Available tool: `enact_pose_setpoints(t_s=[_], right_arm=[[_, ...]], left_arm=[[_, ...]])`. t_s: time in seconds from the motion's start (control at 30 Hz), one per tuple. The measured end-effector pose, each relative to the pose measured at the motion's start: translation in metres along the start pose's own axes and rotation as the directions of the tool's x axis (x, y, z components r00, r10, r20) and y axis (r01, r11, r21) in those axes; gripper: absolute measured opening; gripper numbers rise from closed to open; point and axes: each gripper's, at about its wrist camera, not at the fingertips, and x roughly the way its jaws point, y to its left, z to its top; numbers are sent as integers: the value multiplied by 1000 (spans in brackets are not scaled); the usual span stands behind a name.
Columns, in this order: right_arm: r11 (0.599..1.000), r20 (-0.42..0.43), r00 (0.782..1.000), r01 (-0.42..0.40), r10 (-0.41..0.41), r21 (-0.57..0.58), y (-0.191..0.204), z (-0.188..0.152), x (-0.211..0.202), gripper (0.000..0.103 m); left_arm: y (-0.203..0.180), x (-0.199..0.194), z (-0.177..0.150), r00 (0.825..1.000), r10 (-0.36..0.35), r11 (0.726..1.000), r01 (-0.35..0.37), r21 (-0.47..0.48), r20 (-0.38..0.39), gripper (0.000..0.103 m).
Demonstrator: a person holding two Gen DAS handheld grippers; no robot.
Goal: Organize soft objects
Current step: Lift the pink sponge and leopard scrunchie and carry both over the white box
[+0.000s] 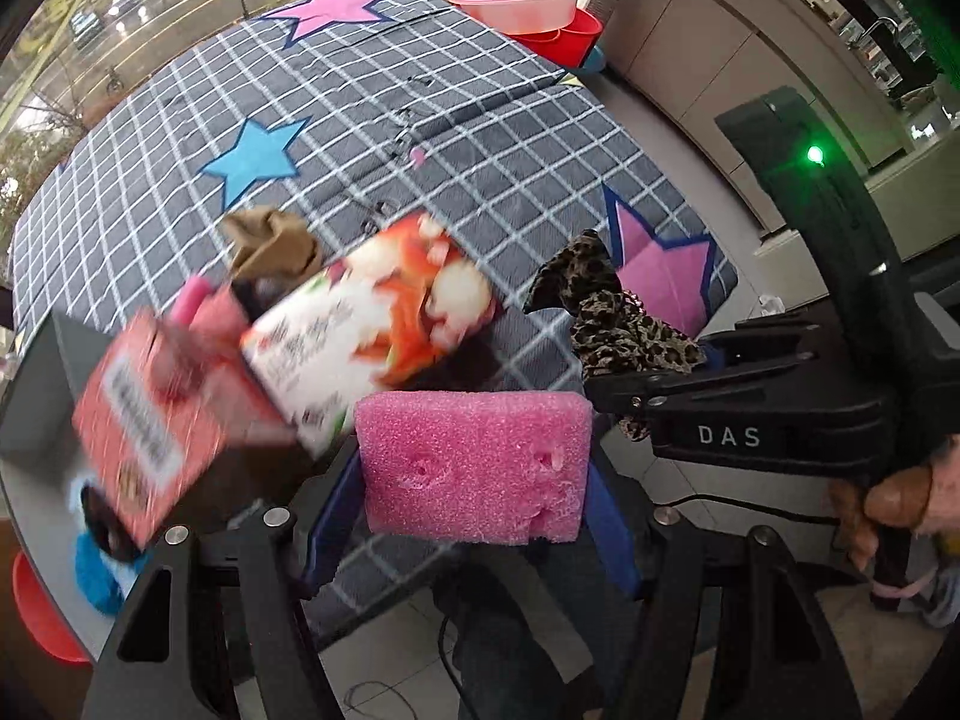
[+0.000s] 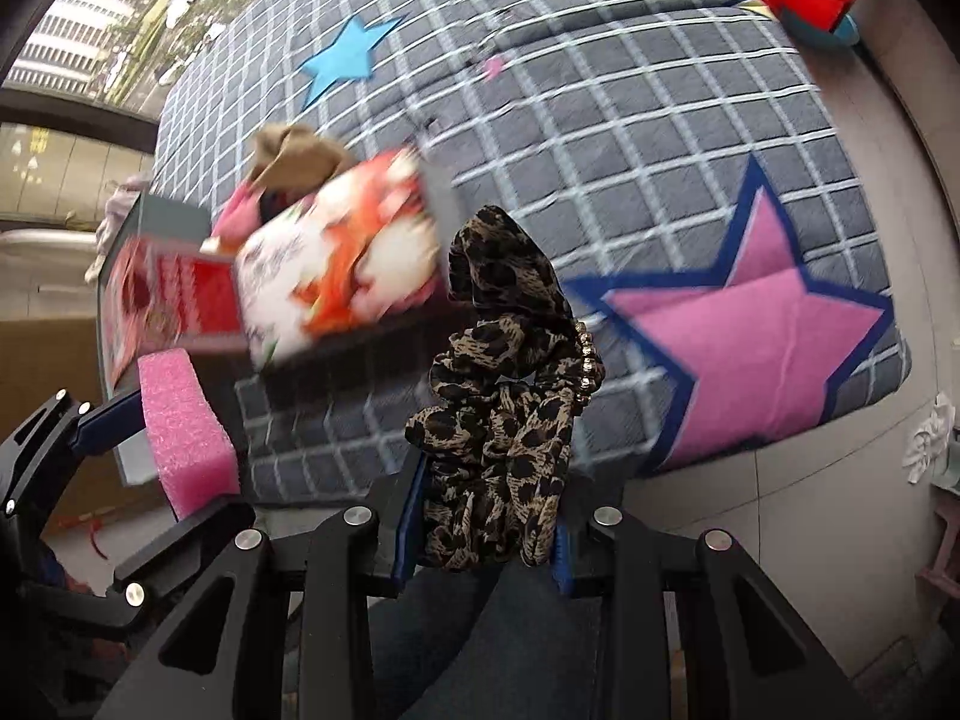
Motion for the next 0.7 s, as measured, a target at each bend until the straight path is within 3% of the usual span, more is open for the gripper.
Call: enact_pose_setpoints(t_s=[0.2,0.4,0.57,0.7], right_arm=[[997,-21,1000,-7,6,-73,42,-22,8,35],[976,-57,998,-19,7,-217,94,-36,15,35],[939,-83,997,-26,-3,-342,140,-40,20,35],[895,-100,995,-41,-4,-445,180,-44,23,35]], left_arm=[[30,-18,-38,1000,20,997,-18,-72,20,71],[66,-44,-68,995,65,981,-51,-188,69,71],[101,-67,-96,985,122,943,-79,-323,118,71],[136,-86,-122,974,173,887,-88,-454,148,71]])
